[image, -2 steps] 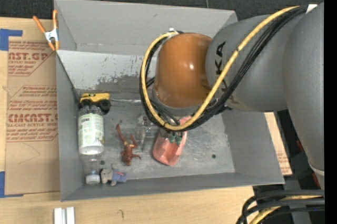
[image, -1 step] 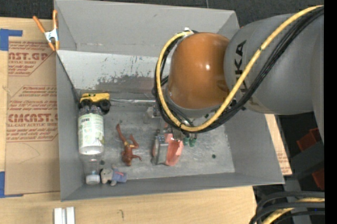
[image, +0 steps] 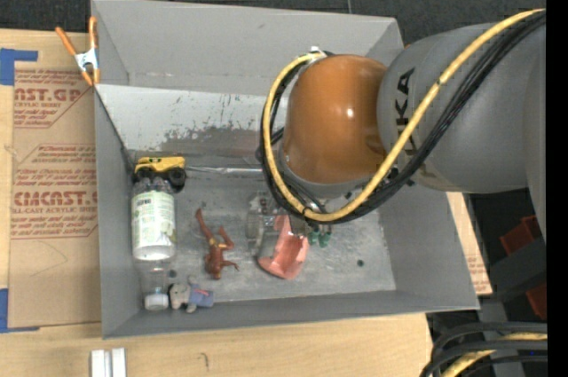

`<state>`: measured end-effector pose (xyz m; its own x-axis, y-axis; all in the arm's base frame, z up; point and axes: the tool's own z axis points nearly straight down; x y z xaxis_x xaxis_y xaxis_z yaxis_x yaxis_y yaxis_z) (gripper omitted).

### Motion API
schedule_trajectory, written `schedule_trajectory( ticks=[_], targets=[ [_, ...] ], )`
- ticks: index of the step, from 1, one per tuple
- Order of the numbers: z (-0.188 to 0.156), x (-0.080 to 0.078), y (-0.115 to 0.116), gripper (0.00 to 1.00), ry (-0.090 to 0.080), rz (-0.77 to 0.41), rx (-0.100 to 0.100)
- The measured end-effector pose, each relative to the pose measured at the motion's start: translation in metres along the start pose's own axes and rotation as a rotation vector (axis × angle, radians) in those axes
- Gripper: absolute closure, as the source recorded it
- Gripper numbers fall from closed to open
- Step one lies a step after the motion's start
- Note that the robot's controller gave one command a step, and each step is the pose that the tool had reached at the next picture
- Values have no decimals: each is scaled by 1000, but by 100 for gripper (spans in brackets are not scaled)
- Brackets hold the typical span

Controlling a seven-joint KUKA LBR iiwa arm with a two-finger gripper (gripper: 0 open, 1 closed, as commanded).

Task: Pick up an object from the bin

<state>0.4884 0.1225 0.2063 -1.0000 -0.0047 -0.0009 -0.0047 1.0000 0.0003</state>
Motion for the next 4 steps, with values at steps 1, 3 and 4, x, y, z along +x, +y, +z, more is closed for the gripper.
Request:
schedule_trajectory(
  ticks=[1,3,4],
  targets=[
    [0,0,0,0,0,0,0],
    [44,-6,-2,0,-5,-47,-1],
    [72,-10,2,0,3,0,0]
  ],
)
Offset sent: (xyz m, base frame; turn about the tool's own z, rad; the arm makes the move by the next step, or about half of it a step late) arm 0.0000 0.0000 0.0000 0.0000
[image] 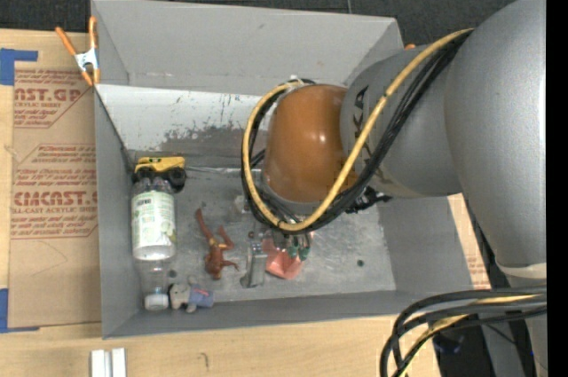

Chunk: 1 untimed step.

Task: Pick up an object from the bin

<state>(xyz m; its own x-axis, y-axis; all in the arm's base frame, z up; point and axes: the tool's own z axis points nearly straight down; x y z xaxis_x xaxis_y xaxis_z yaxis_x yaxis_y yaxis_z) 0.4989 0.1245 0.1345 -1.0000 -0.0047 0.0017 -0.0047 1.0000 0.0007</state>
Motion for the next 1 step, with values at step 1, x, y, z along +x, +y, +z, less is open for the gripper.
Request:
schedule_trajectory(
  ticks=[1],
  targets=[
    [32,5,19,0,-3,-21,0]
  ],
)
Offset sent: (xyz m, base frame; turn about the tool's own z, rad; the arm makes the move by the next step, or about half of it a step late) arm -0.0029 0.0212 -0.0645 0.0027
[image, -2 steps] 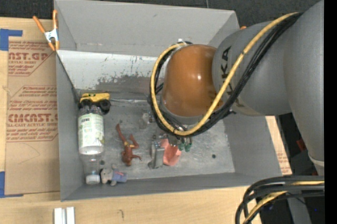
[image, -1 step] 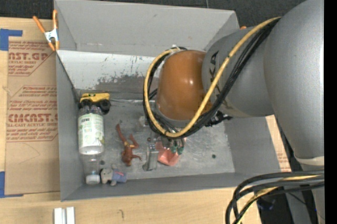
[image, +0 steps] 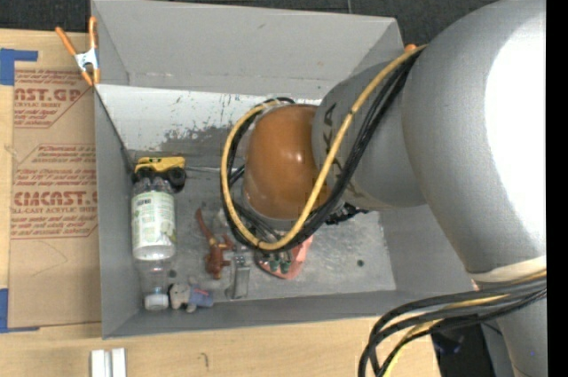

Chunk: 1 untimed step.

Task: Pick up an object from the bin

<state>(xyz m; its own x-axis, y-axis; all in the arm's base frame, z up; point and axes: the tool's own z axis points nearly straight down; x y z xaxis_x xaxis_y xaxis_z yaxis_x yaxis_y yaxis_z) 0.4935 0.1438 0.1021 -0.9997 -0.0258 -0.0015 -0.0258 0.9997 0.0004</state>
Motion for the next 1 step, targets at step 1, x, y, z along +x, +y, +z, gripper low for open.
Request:
schedule_trajectory(
  ticks=[1],
  targets=[
    [31,-3,3,100,1,23,-1]
  ],
)
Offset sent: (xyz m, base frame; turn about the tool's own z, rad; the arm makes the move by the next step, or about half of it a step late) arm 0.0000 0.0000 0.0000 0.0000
